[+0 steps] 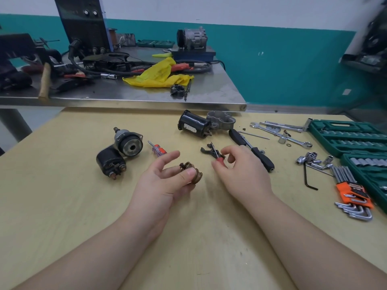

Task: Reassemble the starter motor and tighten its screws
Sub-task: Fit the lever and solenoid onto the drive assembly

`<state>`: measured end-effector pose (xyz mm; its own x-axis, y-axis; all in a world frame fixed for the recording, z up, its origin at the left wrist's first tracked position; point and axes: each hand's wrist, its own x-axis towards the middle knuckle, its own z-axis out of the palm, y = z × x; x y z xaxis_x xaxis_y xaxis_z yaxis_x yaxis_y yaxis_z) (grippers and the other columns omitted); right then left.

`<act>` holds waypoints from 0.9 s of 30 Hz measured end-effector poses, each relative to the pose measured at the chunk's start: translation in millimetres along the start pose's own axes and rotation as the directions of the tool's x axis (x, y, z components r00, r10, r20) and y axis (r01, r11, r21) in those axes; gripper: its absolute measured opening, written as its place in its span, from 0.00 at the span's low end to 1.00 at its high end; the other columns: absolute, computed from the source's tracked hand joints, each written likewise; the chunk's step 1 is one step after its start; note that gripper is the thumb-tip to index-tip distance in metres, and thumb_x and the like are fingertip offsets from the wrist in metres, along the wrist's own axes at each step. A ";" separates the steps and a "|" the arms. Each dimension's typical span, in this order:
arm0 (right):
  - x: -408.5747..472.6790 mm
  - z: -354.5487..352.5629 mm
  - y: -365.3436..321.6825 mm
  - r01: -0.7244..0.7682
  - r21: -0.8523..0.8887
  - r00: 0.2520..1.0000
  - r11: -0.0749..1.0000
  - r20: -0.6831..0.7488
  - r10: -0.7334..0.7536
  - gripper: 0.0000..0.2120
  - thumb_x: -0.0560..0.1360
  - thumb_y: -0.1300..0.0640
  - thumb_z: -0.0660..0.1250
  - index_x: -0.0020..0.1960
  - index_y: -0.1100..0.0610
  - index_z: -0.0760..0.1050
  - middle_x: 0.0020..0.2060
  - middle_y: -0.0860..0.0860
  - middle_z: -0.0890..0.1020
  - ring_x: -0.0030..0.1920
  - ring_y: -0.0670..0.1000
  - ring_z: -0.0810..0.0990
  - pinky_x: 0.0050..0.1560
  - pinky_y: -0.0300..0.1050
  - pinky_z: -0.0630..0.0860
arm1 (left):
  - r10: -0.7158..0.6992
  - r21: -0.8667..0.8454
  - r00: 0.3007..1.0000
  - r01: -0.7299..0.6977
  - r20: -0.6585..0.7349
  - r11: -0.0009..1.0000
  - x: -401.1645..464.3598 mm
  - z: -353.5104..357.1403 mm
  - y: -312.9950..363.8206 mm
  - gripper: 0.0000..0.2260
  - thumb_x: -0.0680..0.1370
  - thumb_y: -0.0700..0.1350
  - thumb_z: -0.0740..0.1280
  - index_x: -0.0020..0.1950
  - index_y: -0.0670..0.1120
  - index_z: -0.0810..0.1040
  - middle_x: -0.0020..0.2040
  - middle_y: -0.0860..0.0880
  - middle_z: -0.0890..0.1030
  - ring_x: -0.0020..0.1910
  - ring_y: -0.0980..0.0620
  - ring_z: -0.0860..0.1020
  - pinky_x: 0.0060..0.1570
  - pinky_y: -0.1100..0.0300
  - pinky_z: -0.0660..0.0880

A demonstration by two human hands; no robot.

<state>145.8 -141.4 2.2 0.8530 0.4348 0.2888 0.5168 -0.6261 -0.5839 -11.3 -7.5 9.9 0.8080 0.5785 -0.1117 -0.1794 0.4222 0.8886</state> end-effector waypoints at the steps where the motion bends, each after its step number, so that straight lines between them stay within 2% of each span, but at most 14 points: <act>1: 3.7 1.5 2.8 -0.035 -0.071 0.998 0.997 0.052 0.039 0.10 0.77 0.40 0.69 0.57 0.38 0.75 0.46 0.38 0.75 0.49 0.42 0.76 0.41 0.44 0.71 | 0.010 0.014 1.000 -0.010 0.000 1.000 0.6 -0.6 -0.3 0.31 0.68 0.39 0.83 0.70 0.48 0.78 0.59 0.36 0.86 0.55 0.40 0.88 0.54 0.51 0.86; 3: 8.0 4.1 8.7 -0.067 -0.147 0.989 0.987 0.120 0.085 0.12 0.78 0.39 0.66 0.61 0.38 0.74 0.50 0.39 0.78 0.51 0.47 0.79 0.45 0.47 0.76 | 0.023 0.048 1.000 -0.023 -0.005 0.999 1.6 -1.5 -0.6 0.32 0.68 0.38 0.84 0.69 0.49 0.78 0.58 0.40 0.88 0.54 0.41 0.88 0.57 0.49 0.86; 6: 11.6 4.1 13.5 -0.079 -0.100 0.991 0.992 0.096 0.089 0.12 0.79 0.39 0.65 0.61 0.38 0.76 0.49 0.40 0.82 0.49 0.48 0.81 0.45 0.48 0.80 | 0.032 0.082 0.999 -0.031 -0.004 0.996 2.5 -3.4 -0.4 0.29 0.69 0.41 0.82 0.68 0.50 0.78 0.57 0.43 0.88 0.51 0.45 0.88 0.57 0.48 0.85; 8: 14.2 0.2 15.3 -0.102 -0.010 0.994 0.995 0.044 0.102 0.09 0.78 0.41 0.67 0.57 0.38 0.77 0.42 0.39 0.82 0.42 0.43 0.80 0.39 0.44 0.76 | 0.032 0.084 0.999 -0.031 -0.007 0.996 4.0 -4.9 -0.7 0.27 0.72 0.38 0.82 0.68 0.50 0.79 0.57 0.43 0.88 0.51 0.45 0.87 0.56 0.49 0.85; 10: 17.8 -5.7 18.2 -0.115 0.011 0.993 0.993 -0.004 0.115 0.07 0.78 0.43 0.68 0.56 0.37 0.77 0.38 0.38 0.80 0.40 0.41 0.78 0.35 0.42 0.71 | 0.032 0.094 0.999 -0.030 -0.012 0.995 5.1 -6.4 -1.5 0.24 0.74 0.38 0.80 0.67 0.50 0.80 0.57 0.43 0.88 0.51 0.45 0.88 0.55 0.49 0.86; 12: 21.7 -10.2 23.9 -0.132 -0.048 0.991 0.990 -0.019 0.131 0.09 0.79 0.44 0.66 0.59 0.39 0.78 0.42 0.38 0.79 0.43 0.44 0.79 0.38 0.44 0.71 | 0.028 0.108 0.999 -0.026 -0.014 0.994 5.5 -7.2 -2.6 0.23 0.74 0.39 0.80 0.66 0.50 0.80 0.57 0.44 0.89 0.51 0.45 0.88 0.56 0.47 0.86; 15: 25.5 -10.9 28.2 -0.158 -0.240 0.986 0.958 0.008 0.165 0.13 0.81 0.43 0.63 0.65 0.42 0.77 0.52 0.43 0.82 0.54 0.53 0.80 0.42 0.47 0.74 | 0.029 0.127 1.000 -0.027 -0.008 0.991 5.5 -7.9 -3.5 0.22 0.75 0.38 0.80 0.66 0.50 0.80 0.57 0.44 0.88 0.51 0.46 0.88 0.56 0.48 0.86; 17: 24.6 -7.6 27.0 -0.096 -0.349 0.994 0.932 0.020 0.110 0.15 0.81 0.44 0.63 0.66 0.44 0.77 0.60 0.46 0.80 0.61 0.55 0.77 0.49 0.50 0.74 | 0.032 0.141 0.999 -0.032 -0.001 0.990 5.1 -8.2 -3.8 0.24 0.73 0.39 0.82 0.66 0.50 0.80 0.57 0.45 0.89 0.50 0.46 0.87 0.56 0.48 0.85; 19: 20.9 -2.9 21.7 0.034 -0.380 0.999 0.924 0.031 -0.025 0.18 0.80 0.45 0.64 0.69 0.44 0.77 0.66 0.47 0.77 0.67 0.56 0.71 0.62 0.54 0.73 | 0.042 0.162 0.999 -0.043 0.011 0.986 4.7 -7.9 -4.4 0.26 0.70 0.42 0.82 0.66 0.50 0.80 0.56 0.45 0.89 0.50 0.46 0.87 0.56 0.48 0.84; 22: 13.4 5.7 10.9 0.260 -0.379 0.961 0.888 0.194 -0.199 0.23 0.81 0.43 0.62 0.76 0.42 0.71 0.76 0.43 0.71 0.77 0.52 0.63 0.75 0.58 0.61 | 0.067 0.204 0.997 -0.070 0.024 0.976 3.7 -6.7 -5.5 0.26 0.69 0.44 0.81 0.66 0.51 0.79 0.55 0.46 0.89 0.48 0.46 0.87 0.55 0.50 0.84; 24: 11.9 10.1 9.4 0.337 -0.374 0.932 0.864 0.265 -0.248 0.21 0.83 0.42 0.60 0.73 0.44 0.75 0.76 0.40 0.72 0.78 0.50 0.63 0.79 0.57 0.56 | 0.074 0.230 0.997 -0.080 0.034 0.970 3.2 -5.8 -6.2 0.25 0.69 0.45 0.80 0.65 0.51 0.79 0.55 0.47 0.89 0.48 0.48 0.87 0.54 0.50 0.83; 27: 12.9 6.6 10.9 0.343 -0.353 0.935 0.871 0.216 -0.281 0.14 0.83 0.44 0.61 0.61 0.46 0.83 0.63 0.39 0.81 0.69 0.48 0.72 0.77 0.52 0.58 | 0.086 0.241 0.996 -0.093 0.040 0.966 2.2 -5.1 -6.5 0.22 0.74 0.45 0.79 0.66 0.52 0.79 0.56 0.47 0.89 0.47 0.49 0.86 0.51 0.51 0.80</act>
<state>162.0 -138.4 -5.5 0.6369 0.7222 0.2699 0.7681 -0.6244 -0.1417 -11.3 -5.4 1.6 0.8113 0.5844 -0.0172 -0.1131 0.1858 0.9761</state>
